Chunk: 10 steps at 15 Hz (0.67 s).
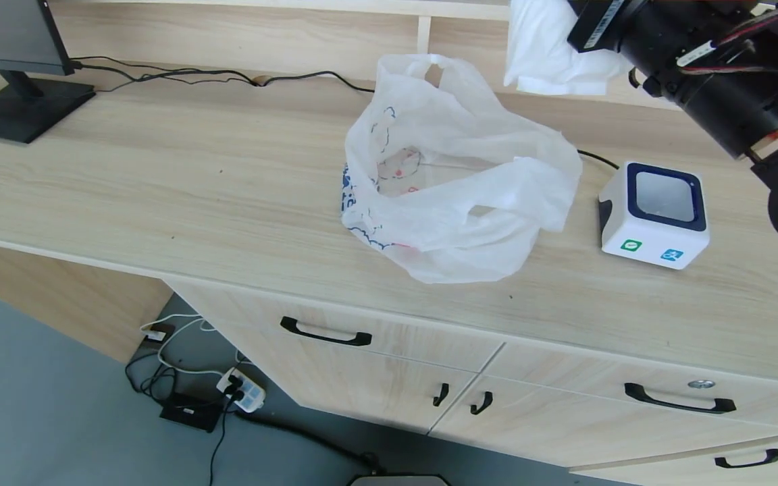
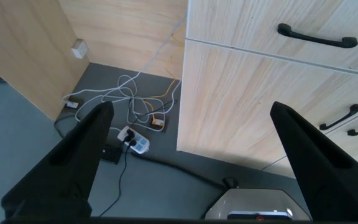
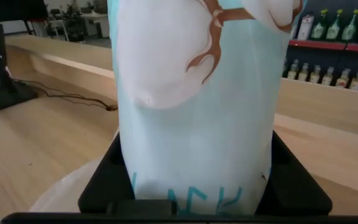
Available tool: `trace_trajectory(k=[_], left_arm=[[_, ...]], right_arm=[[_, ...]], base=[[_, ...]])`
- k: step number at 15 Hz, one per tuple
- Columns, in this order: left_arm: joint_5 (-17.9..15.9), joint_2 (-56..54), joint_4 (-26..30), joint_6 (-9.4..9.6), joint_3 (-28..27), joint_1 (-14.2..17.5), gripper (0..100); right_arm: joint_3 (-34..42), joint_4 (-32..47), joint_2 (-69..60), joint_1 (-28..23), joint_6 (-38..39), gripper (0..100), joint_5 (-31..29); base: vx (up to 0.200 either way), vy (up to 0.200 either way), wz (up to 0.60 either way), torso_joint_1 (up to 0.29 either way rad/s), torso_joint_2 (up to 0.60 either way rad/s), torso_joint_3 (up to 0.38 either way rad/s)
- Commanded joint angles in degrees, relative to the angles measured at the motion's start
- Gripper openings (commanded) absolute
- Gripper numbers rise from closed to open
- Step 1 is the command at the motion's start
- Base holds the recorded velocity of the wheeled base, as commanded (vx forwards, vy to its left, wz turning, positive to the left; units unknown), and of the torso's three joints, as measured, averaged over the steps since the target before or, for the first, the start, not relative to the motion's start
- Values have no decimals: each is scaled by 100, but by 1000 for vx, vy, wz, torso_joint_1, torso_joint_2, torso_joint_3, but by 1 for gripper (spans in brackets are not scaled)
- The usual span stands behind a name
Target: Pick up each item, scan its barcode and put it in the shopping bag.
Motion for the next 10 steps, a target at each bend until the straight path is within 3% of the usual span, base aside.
trace_trajectory(k=[1, 6, 10], left_arm=[[2, 9, -4, 4, 0, -4, 100], [2, 9, -12, 4, 0, -4, 100], [2, 9, -12, -5, 0, -4, 100]], right_arm=[[-460, 2, 681, 419, 62, 0, -43], [-108, -103, 918, 657, 659, 0, -289], [208, -262, 1024, 648, 642, 0, -271]], base=[[0, 0, 0, 0, 0, 0], [0, 0, 0, 0, 0, 0], [0, 0, 0, 0, 0, 0]])
